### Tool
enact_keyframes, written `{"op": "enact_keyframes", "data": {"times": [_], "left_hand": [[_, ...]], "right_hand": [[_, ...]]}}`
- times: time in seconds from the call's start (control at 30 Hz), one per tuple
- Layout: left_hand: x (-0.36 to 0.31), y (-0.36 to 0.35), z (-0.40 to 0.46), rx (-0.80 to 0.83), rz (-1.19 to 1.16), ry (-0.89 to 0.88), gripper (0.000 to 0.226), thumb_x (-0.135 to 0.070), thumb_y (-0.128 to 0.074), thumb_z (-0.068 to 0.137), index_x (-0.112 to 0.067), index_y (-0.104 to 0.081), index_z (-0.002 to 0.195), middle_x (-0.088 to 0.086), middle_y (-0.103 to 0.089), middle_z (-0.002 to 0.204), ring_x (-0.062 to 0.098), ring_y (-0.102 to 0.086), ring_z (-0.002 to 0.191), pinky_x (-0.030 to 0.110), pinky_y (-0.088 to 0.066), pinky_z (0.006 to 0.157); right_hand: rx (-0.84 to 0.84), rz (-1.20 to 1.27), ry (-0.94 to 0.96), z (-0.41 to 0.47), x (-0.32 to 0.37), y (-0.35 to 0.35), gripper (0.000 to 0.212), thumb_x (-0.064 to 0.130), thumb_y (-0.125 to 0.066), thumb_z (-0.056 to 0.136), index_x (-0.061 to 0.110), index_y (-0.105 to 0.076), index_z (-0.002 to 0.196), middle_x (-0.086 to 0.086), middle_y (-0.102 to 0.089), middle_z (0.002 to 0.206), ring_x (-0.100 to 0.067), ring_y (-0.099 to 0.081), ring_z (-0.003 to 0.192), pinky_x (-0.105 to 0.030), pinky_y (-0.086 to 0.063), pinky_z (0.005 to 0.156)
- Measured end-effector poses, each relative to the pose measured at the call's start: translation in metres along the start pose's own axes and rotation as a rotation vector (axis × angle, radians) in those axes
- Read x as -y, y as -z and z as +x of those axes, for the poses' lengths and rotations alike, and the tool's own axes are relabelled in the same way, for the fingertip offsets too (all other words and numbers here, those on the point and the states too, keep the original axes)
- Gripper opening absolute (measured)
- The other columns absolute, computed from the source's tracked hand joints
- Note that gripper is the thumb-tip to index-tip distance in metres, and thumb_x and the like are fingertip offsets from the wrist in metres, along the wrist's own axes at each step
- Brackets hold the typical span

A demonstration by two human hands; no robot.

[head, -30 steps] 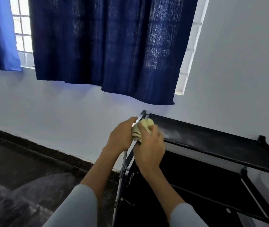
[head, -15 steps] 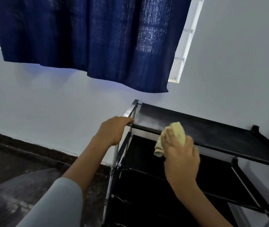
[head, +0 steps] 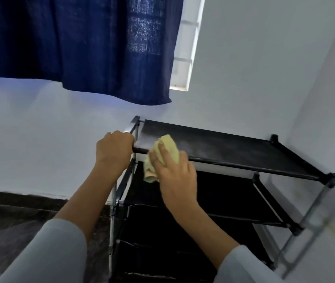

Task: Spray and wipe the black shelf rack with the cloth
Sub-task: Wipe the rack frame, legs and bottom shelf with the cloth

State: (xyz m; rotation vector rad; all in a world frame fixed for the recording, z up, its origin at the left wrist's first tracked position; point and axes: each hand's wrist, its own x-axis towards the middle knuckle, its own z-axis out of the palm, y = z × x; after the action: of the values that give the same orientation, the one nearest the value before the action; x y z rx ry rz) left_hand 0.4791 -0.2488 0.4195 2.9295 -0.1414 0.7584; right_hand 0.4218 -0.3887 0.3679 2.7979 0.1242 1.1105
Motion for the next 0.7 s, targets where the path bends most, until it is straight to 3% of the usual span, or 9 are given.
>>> {"op": "enact_keyframes", "data": {"times": [0.1, 0.17, 0.27, 0.33, 0.43, 0.53, 0.63, 0.7], "left_hand": [[0.000, 0.000, -0.001, -0.005, -0.024, 0.001, 0.018, -0.009, -0.053, 0.092, -0.018, -0.065, 0.103, 0.008, -0.063, 0.096, 0.024, -0.053, 0.083, 0.030, -0.040, 0.066], [0.001, 0.001, -0.004, -0.003, -0.047, -0.004, 0.018, -0.012, -0.051, 0.095, -0.018, -0.065, 0.104, 0.009, -0.063, 0.095, 0.023, -0.047, 0.078, 0.030, -0.040, 0.065], [0.002, 0.000, -0.009, -0.001, -0.092, -0.012, 0.017, -0.016, -0.049, 0.097, -0.017, -0.064, 0.104, 0.010, -0.063, 0.094, 0.022, -0.044, 0.077, 0.031, -0.039, 0.065], [0.004, -0.001, -0.011, -0.011, -0.112, -0.015, 0.017, -0.018, -0.049, 0.097, -0.016, -0.064, 0.104, 0.010, -0.063, 0.093, 0.022, -0.043, 0.076, 0.031, -0.038, 0.064], [0.005, 0.000, -0.012, 0.005, -0.137, -0.013, 0.018, -0.022, -0.049, 0.098, -0.016, -0.064, 0.106, 0.011, -0.063, 0.095, 0.023, -0.043, 0.078, 0.031, -0.038, 0.065], [0.003, 0.002, -0.011, 0.028, -0.152, -0.002, 0.019, -0.028, -0.054, 0.095, -0.015, -0.064, 0.103, 0.011, -0.062, 0.095, 0.024, -0.043, 0.078, 0.032, -0.038, 0.065], [0.002, 0.002, -0.012, 0.013, -0.059, -0.006, 0.015, -0.015, -0.052, 0.093, -0.014, -0.062, 0.104, 0.013, -0.062, 0.096, 0.029, -0.048, 0.079, 0.032, -0.038, 0.064], [0.001, 0.000, -0.012, -0.006, -0.039, -0.008, 0.017, -0.011, -0.049, 0.092, -0.014, -0.061, 0.104, 0.013, -0.061, 0.095, 0.031, -0.051, 0.081, 0.032, -0.038, 0.064]], "right_hand": [[-0.114, -0.024, -0.069, -0.025, -0.055, -0.002, 0.059, 0.008, -0.058, 0.066, 0.028, -0.066, 0.121, 0.002, -0.059, 0.133, -0.030, -0.057, 0.084, -0.033, -0.049, 0.062], [-0.118, -0.075, -0.156, -0.038, -0.086, 0.001, 0.064, 0.002, -0.066, 0.062, 0.029, -0.068, 0.120, 0.004, -0.060, 0.133, -0.029, -0.055, 0.081, -0.033, -0.049, 0.061], [0.062, -0.092, -0.292, -0.043, -0.101, 0.019, 0.071, 0.002, -0.078, 0.062, 0.032, -0.063, 0.125, 0.009, -0.053, 0.139, -0.026, -0.052, 0.080, -0.030, -0.043, 0.060], [0.180, -0.062, -0.382, -0.033, -0.098, 0.035, 0.057, 0.015, -0.070, 0.077, 0.033, -0.054, 0.129, 0.012, -0.046, 0.140, -0.024, -0.049, 0.089, -0.028, -0.035, 0.064], [0.223, 0.169, -0.524, -0.001, -0.074, 0.055, 0.030, 0.022, -0.064, 0.082, 0.024, -0.057, 0.112, 0.002, -0.056, 0.115, -0.024, -0.051, 0.087, -0.028, -0.035, 0.067], [0.174, 0.423, -0.367, 0.021, -0.024, 0.050, 0.029, 0.019, -0.063, 0.081, 0.022, -0.061, 0.110, 0.000, -0.060, 0.111, -0.025, -0.062, 0.095, -0.026, -0.042, 0.071], [0.121, 0.613, -0.143, 0.021, 0.020, 0.031, 0.045, 0.017, -0.062, 0.083, 0.023, -0.058, 0.127, 0.000, -0.055, 0.130, -0.026, -0.060, 0.104, -0.033, -0.049, 0.087], [0.097, 0.711, -0.115, 0.015, 0.022, 0.015, 0.052, 0.019, -0.059, 0.084, 0.028, -0.051, 0.135, 0.002, -0.051, 0.138, -0.026, -0.060, 0.106, -0.038, -0.051, 0.091]]}}
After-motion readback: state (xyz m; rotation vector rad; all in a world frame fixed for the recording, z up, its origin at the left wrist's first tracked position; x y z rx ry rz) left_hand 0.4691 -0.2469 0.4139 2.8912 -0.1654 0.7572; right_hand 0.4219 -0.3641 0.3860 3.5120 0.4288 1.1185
